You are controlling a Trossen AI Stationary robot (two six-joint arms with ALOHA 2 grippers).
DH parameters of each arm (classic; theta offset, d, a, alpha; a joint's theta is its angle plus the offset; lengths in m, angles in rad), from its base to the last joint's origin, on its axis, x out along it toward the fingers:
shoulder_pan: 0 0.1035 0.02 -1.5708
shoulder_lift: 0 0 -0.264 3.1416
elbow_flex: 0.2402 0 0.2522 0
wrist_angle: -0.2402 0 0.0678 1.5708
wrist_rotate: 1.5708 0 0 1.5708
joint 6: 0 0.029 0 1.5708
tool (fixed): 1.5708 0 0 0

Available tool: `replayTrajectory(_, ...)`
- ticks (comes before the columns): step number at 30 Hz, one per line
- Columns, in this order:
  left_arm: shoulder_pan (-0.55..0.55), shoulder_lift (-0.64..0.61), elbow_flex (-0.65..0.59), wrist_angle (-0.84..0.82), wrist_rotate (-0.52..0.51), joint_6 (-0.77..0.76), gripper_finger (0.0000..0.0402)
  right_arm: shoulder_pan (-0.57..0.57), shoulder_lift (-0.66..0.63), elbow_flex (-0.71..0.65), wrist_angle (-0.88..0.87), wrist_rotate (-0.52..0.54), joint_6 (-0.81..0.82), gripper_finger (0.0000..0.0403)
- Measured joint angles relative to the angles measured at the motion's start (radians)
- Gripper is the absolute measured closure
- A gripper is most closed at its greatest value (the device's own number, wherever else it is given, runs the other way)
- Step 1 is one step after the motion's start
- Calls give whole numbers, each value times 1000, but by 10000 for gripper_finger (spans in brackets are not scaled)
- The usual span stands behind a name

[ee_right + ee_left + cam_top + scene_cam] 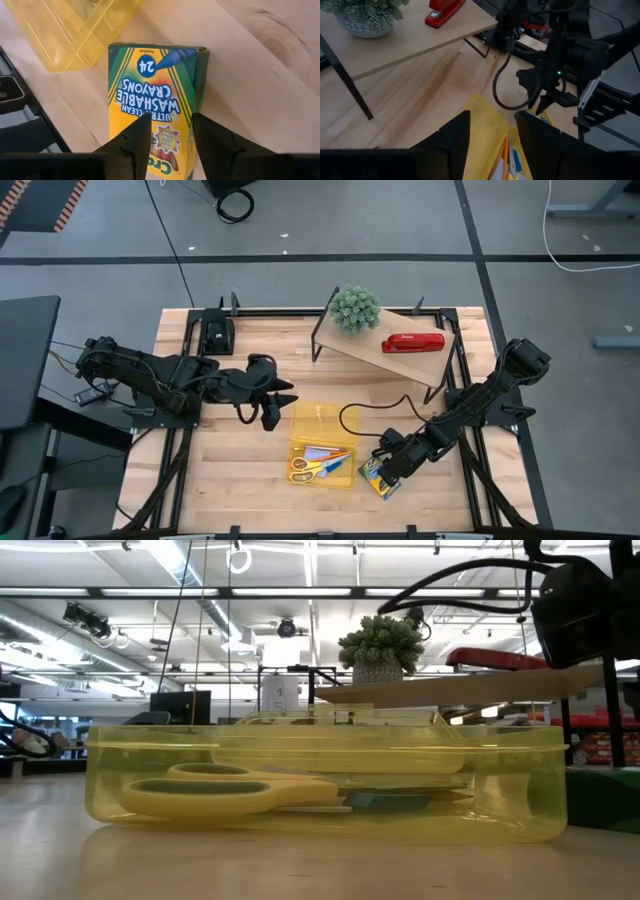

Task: Pack school essentials
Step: Put the crayon box into the supply box

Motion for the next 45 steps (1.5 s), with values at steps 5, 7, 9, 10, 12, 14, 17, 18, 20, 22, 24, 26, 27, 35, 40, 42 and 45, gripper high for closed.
replayTrajectory(5,0,0,0,1,-7,-1,230,-3,1,0,-3,0,-2,269)
replayTrajectory(7,0,0,0,2,-7,-1,230,-6,1,0,-3,0,-2,276)
replayTrajectory(9,0,0,0,2,-7,-1,230,-6,1,0,-3,1,-2,282)
replayTrajectory(10,0,0,0,2,-7,-3,230,-6,1,0,-3,1,-2,285)
replayTrajectory(12,0,0,0,3,-7,-5,230,-6,1,0,-4,1,-3,291)
replayTrajectory(14,0,0,0,3,-7,-5,230,-6,1,0,-10,1,-7,297)
replayTrajectory(17,0,0,0,3,-7,-5,230,-6,2,0,-27,1,-13,306)
replayTrajectory(18,0,0,0,3,-7,-5,230,-6,2,0,-31,1,-14,309)
replayTrajectory(20,-1,0,0,3,-7,-5,230,-6,2,0,-41,1,-14,317)
replayTrajectory(22,-2,0,0,3,-7,-6,230,-6,2,0,-41,1,-14,326)
replayTrajectory(24,-2,0,0,3,-7,-6,230,-6,2,0,-41,1,-13,333)
replayTrajectory(26,-2,0,0,2,-7,-6,230,-6,2,0,-40,1,-10,335)
replayTrajectory(27,-2,0,0,3,-7,-6,230,-6,2,0,-39,1,-10,334)
replayTrajectory(35,-2,0,0,2,-7,-7,230,-6,2,0,-23,4,-28,288)
replayTrajectory(40,-2,0,0,2,-7,-8,230,-6,2,0,-1,40,-55,253)
replayTrajectory(42,-2,0,0,2,-7,-9,230,-6,2,0,-3,48,-59,246)
replayTrajectory(45,-2,0,0,2,-7,-9,230,-6,2,-13,-3,54,-57,244)
